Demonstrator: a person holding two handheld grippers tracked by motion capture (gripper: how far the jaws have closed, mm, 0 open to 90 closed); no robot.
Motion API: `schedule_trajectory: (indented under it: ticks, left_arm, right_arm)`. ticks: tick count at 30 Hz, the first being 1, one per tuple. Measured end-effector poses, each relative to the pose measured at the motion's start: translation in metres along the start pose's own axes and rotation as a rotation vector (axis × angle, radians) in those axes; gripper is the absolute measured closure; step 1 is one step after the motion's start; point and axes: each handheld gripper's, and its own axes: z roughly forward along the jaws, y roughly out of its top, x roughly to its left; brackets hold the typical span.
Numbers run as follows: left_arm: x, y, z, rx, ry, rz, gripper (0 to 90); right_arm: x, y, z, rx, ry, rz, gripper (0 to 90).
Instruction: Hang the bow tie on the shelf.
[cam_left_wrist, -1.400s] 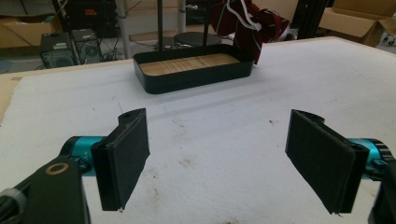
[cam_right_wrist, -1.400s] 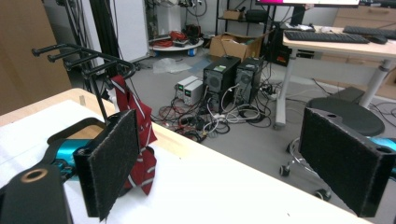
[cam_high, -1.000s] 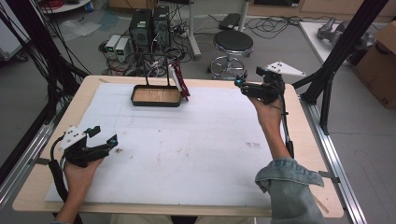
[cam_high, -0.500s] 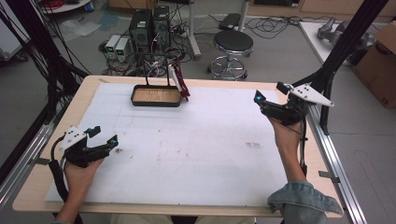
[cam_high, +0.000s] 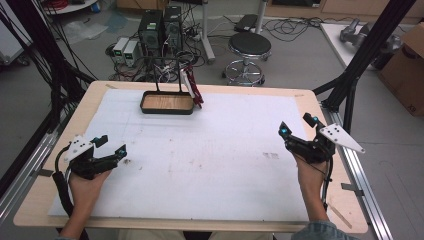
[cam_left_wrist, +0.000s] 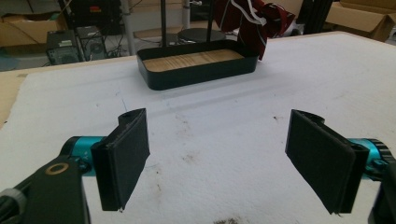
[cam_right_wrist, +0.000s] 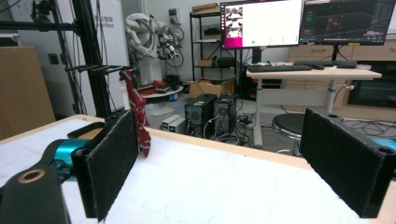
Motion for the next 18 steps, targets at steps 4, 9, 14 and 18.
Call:
schedule_trajectory:
  ticks: [4,9,14,18]
  left_arm:
    - [0.0,0.0,0.0,0.002,0.001,0.001,21.8]
    - [0.0,0.0,0.0,0.002,0.004,0.001,21.8]
    - [0.0,0.0,-0.001,0.003,0.006,0.002,21.8]
    - [0.0,-0.001,0.0,0.004,0.006,0.004,21.8]
  right_arm:
    - [0.003,-0.017,-0.007,0.002,0.0,0.006,11.2]
    - [0.007,-0.04,-0.012,0.03,-0.004,0.008,11.1]
    - [0.011,-0.064,-0.018,0.073,0.001,0.047,11.1]
    - [0.014,-0.085,-0.018,0.134,0.001,0.042,11.1]
